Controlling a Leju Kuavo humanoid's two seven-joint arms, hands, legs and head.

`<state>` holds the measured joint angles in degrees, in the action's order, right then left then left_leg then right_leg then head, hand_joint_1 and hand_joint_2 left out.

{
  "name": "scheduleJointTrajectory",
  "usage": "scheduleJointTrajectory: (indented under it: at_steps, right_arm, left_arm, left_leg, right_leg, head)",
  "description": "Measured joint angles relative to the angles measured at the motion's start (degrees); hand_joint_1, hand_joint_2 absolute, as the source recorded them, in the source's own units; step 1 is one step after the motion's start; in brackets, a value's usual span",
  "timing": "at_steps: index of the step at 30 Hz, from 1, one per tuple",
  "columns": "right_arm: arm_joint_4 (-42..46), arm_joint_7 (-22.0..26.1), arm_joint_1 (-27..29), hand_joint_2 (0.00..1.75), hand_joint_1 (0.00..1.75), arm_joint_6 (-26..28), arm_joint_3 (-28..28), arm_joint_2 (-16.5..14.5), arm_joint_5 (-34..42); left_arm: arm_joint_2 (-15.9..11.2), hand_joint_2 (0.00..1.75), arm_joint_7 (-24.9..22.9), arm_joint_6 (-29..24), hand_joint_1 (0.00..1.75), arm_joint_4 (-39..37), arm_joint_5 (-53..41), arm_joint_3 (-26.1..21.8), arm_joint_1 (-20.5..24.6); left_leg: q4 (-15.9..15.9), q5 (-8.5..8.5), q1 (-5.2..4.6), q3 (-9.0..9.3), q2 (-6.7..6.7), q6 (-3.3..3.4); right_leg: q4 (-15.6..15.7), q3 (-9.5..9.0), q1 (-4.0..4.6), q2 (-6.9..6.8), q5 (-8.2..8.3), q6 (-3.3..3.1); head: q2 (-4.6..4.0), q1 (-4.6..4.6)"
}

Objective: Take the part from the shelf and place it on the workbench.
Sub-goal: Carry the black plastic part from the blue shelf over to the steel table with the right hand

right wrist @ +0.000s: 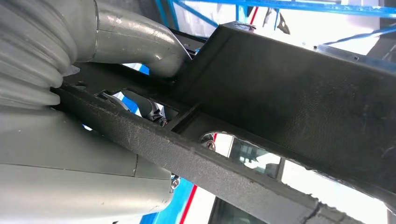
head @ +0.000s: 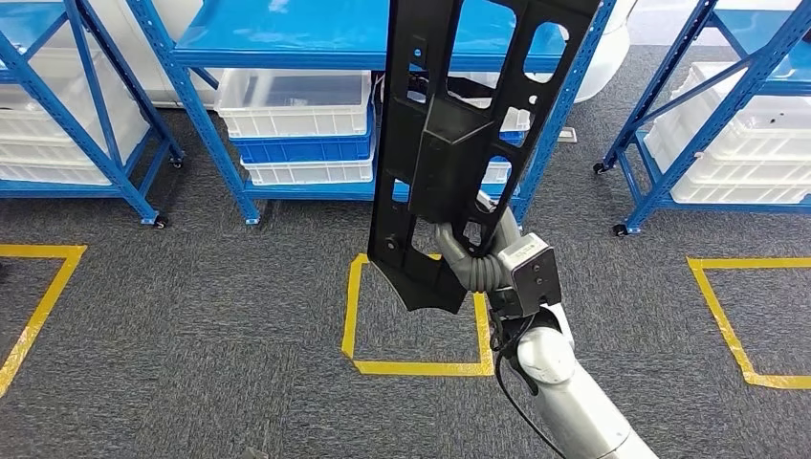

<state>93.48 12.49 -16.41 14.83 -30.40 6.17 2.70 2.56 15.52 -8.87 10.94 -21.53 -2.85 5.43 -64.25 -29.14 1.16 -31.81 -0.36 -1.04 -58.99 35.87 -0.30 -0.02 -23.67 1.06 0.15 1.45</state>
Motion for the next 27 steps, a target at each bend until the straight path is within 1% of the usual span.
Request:
scheduleJointTrajectory:
  at_steps: [1,2,3,4,5,6,7,8,9,10,11,12,13,14,15,16,17,18,19,20,21,22,23,24,25,26,27]
  right_arm:
    - [-0.01,0.04,-0.13,1.75,1.75,0.38,0.19,-0.04,-0.28]
    - [-0.01,0.09,-0.24,1.75,1.75,0.79,0.37,-0.07,-0.56]
    - [-0.02,0.14,-0.29,1.75,1.75,1.10,0.55,-0.08,-0.81]
    - [-0.05,0.17,-0.31,1.75,1.75,1.33,0.74,-0.06,-1.04]
    - [-0.09,0.19,-0.29,1.75,1.75,1.49,0.89,-0.04,-1.17]
    - [-0.12,0.19,-0.27,1.75,1.75,1.59,1.03,-0.01,-1.26]
    - [-0.15,0.19,-0.27,1.75,1.75,1.67,1.13,0.01,-1.31]
    - [-0.19,0.19,-0.27,1.75,1.75,1.75,1.20,0.02,-1.34]
    - [-0.23,0.19,-0.24,1.75,1.75,1.82,1.26,0.02,-1.40]
    - [-0.31,0.16,-0.20,1.75,1.75,1.88,1.30,0.02,-1.49]
    - [-0.38,0.13,-0.13,1.75,1.75,1.92,1.31,0.02,-1.56]
    - [-0.44,0.09,-0.05,1.75,1.75,1.90,1.31,0.02,-1.52]
    - [-0.47,0.07,0.02,1.75,1.75,1.84,1.32,0.02,-1.43]
    - [-0.48,0.07,0.06,1.75,1.75,1.74,1.34,0.02,-1.29]
    - [-0.47,0.08,0.10,1.75,1.75,1.62,1.36,0.02,-1.16]
    - [-0.47,0.10,0.16,1.75,1.75,1.52,1.39,0.02,-1.08]
    - [-0.46,0.15,0.19,1.75,1.75,1.46,1.44,0.03,-1.03]
    - [-0.46,0.20,0.26,1.75,1.75,1.42,1.48,0.03,-1.00]
    - [-0.46,0.32,0.33,1.75,1.75,1.40,1.56,0.05,-0.98]
    - [-0.45,0.54,0.37,1.75,1.75,1.37,1.66,0.08,-0.97]
    - [-0.35,0.90,0.52,1.75,1.75,1.30,1.82,0.10,-0.97]
    - [-0.13,1.42,0.75,1.75,1.75,1.12,2.06,0.18,-1.06]
    - [0.24,2.06,1.11,1.75,1.75,0.82,2.34,0.38,-1.21]
    - [0.73,2.65,1.61,1.75,1.75,0.49,2.67,0.68,-1.43]
    - [1.27,3.15,2.24,1.75,1.75,0.14,3.07,1.09,-1.66]
    - [1.84,3.53,2.98,1.75,1.75,-0.14,3.53,1.57,-1.85]
    - [2.36,3.77,3.77,1.75,1.75,-0.28,3.97,1.98,-2.00]
  left_arm:
    - [-0.01,1.75,0.03,-0.02,0.00,0.08,-0.01,-0.13,0.11]
    - [-0.01,1.75,0.05,-0.02,0.00,0.15,-0.04,-0.25,0.17]
    - [0.00,1.75,0.01,-0.02,0.00,0.16,-0.12,-0.37,0.13]
    - [0.02,1.75,-0.08,-0.02,0.00,0.15,-0.25,-0.45,0.07]
    - [0.01,1.75,-0.17,-0.02,0.00,0.15,-0.38,-0.54,0.04]
    - [-0.02,1.75,-0.25,-0.02,0.00,0.15,-0.50,-0.60,0.01]
    - [-0.06,1.75,-0.27,-0.02,0.00,0.16,-0.58,-0.64,0.03]
    - [-0.12,1.75,-0.29,-0.02,0.00,0.16,-0.61,-0.67,0.04]
    - [-0.15,1.75,-0.30,-0.01,0.00,0.16,-0.63,-0.69,0.03]
    - [-0.15,1.75,-0.31,0.02,0.00,0.16,-0.65,-0.71,0.03]
    - [-0.14,1.75,-0.32,0.08,0.00,0.16,-0.67,-0.72,0.01]
    - [-0.10,1.75,-0.33,0.16,0.00,0.16,-0.69,-0.73,0.01]
    - [-0.03,1.75,-0.33,0.24,0.00,0.16,-0.70,-0.73,0.02]
    - [0.03,1.75,-0.33,0.29,0.00,0.18,-0.73,-0.74,0.02]
    - [0.11,1.75,-0.33,0.32,0.00,0.22,-0.75,-0.74,0.02]
    - [0.16,1.75,-0.33,0.31,0.00,0.26,-0.77,-0.75,0.02]
    - [0.19,1.75,-0.33,0.31,0.00,0.30,-0.79,-0.76,0.02]
    - [0.25,1.75,-0.32,0.31,0.00,0.32,-0.79,-0.77,0.03]
    - [0.28,1.75,-0.29,0.32,0.00,0.31,-0.79,-0.78,0.00]
    - [0.31,1.75,-0.23,0.32,0.00,0.31,-0.77,-0.81,-0.02]
    - [0.34,1.75,-0.13,0.33,0.00,0.31,-0.74,-0.85,-0.08]
    - [0.35,1.75,0.01,0.33,0.00,0.31,-0.72,-0.92,-0.14]
    - [0.37,1.75,0.17,0.33,0.00,0.32,-0.67,-1.00,-0.17]
    - [0.41,1.75,0.33,0.32,0.00,0.32,-0.62,-1.07,-0.19]
    - [0.44,1.75,0.46,0.32,0.00,0.32,-0.56,-1.13,-0.20]
    - [0.47,1.75,0.55,0.31,0.00,0.32,-0.46,-1.18,-0.22]
    - [0.49,1.75,0.57,0.29,0.00,0.32,-0.35,-1.22,-0.24]
  left_leg:
    - [2.54,-0.48,-0.17,1.47,-0.10,0.15]
    - [3.83,-0.94,-0.43,1.97,-0.19,0.38]
    - [4.25,-0.63,-0.64,1.69,-0.21,0.78]
    - [4.37,-0.12,-0.67,1.25,-0.07,1.31]
    - [4.48,0.50,-0.67,0.70,0.06,1.91]
    - [4.63,1.22,-0.58,0.01,0.21,2.48]
    - [4.68,1.94,-0.49,-0.77,0.33,2.85]
    - [4.67,2.65,-0.52,-1.69,0.37,3.07]
    - [4.66,3.38,-0.52,-2.66,0.44,3.14]
    - [4.65,4.11,-0.51,-3.65,0.52,3.11]
    - [4.63,4.84,-0.49,-4.61,0.62,3.04]
    - [4.62,5.56,-0.45,-5.53,0.69,2.91]
    - [4.62,6.27,-0.39,-6.38,0.74,2.73]
    - [4.60,6.96,-0.36,-7.11,0.75,2.44]
    - [4.57,7.62,-0.38,-7.69,0.75,2.11]
    - [4.72,8.32,-0.41,-8.00,0.75,1.73]
    - [4.94,9.01,-0.42,-8.11,0.76,1.32]
    - [5.29,9.66,-0.39,-8.09,0.77,0.93]
    - [5.64,10.21,-0.34,-8.11,0.74,0.52]
    - [5.57,9.87,-0.25,-8.39,0.67,0.19]
    - [4.71,8.27,-0.20,-8.86,0.59,-0.02]
    - [2.64,5.57,-0.15,-9.54,0.50,-0.17]
    - [-0.66,2.17,-0.10,-10.31,0.43,-0.24]
    - [-4.71,-0.74,-0.08,-10.98,0.41,-0.32]
    - [-8.56,-2.29,-0.06,-11.36,0.40,-0.41]
    - [-11.12,-2.32,-0.03,-11.10,0.40,-0.47]
    - [-11.81,-1.22,0.02,-10.02,0.40,-0.48]
  right_leg:
    - [-0.19,0.28,0.06,-0.04,0.33,0.39]
    - [-0.23,0.53,0.05,-0.08,0.75,0.81]
    - [-0.17,0.73,0.00,-0.08,1.22,1.29]
    - [-0.26,1.04,-0.11,-0.07,1.33,1.66]
    - [-0.75,1.63,-0.19,-0.03,0.69,1.83]
    - [-2.06,2.43,-0.23,0.02,-0.81,1.80]
    - [-4.46,3.43,-0.34,0.03,-3.08,1.55]
    - [-7.76,4.55,-0.39,0.04,-5.56,1.36]
    - [-11.54,5.46,-0.47,0.04,-7.54,1.40]
    - [-14.70,5.91,-0.54,0.03,-8.53,1.76]
    - [-16.42,5.62,-0.62,0.03,-8.40,2.39]
    - [-16.25,4.41,-0.71,0.02,-7.34,3.15]
    - [-13.97,2.17,-0.80,0.01,-5.93,3.78]
    - [-9.94,-0.94,-0.88,0.00,-5.28,4.02]
    - [-5.21,-4.25,-0.79,0.07,-5.47,3.77]
    - [-1.57,-6.53,-0.63,0.16,-5.94,3.24]
    - [0.82,-7.85,-0.42,0.30,-6.59,2.61]
    - [1.64,-8.03,-0.18,0.44,-6.64,2.01]
    - [1.53,-7.42,-0.28,0.47,-6.06,1.46]
    - [1.66,-7.11,-0.46,0.46,-5.50,0.88]
    - [1.77,-6.63,-0.67,0.40,-4.78,0.20]
    - [1.87,-6.03,-0.85,0.33,-3.99,-0.39]
    - [1.82,-5.39,-0.81,0.29,-3.30,-0.80]
    - [1.77,-4.62,-0.68,0.23,-2.65,-1.05]
    - [1.72,-3.88,-0.53,0.18,-2.05,-1.11]
    - [1.63,-3.13,-0.42,0.13,-1.49,-1.05]
    - [1.49,-2.40,-0.36,0.10,-1.00,-0.91]
  head:
    - [0.00,-0.05]
    - [0.00,-0.06]
    - [0.01,-0.12]
    - [0.01,-0.07]
    - [0.01,-0.06]
    - [0.01,-0.18]
    - [0.00,-0.25]
    - [0.00,-0.37]
    - [0.00,-0.45]
    - [0.00,-0.45]
    - [0.01,-0.45]
    - [0.01,-0.45]
    - [0.00,-0.45]
    - [0.01,-0.46]
    - [0.01,-0.49]
    - [0.01,-0.46]
    - [0.01,-0.48]
    - [0.00,-0.45]
    - [0.00,-0.42]
    - [0.00,-0.39]
    - [0.00,-0.30]
    - [0.00,-0.19]
    - [0.00,-0.09]
    - [0.00,-0.04]
    - [0.00,-0.03]
    - [0.01,-0.04]
    - [0.01,-0.05]
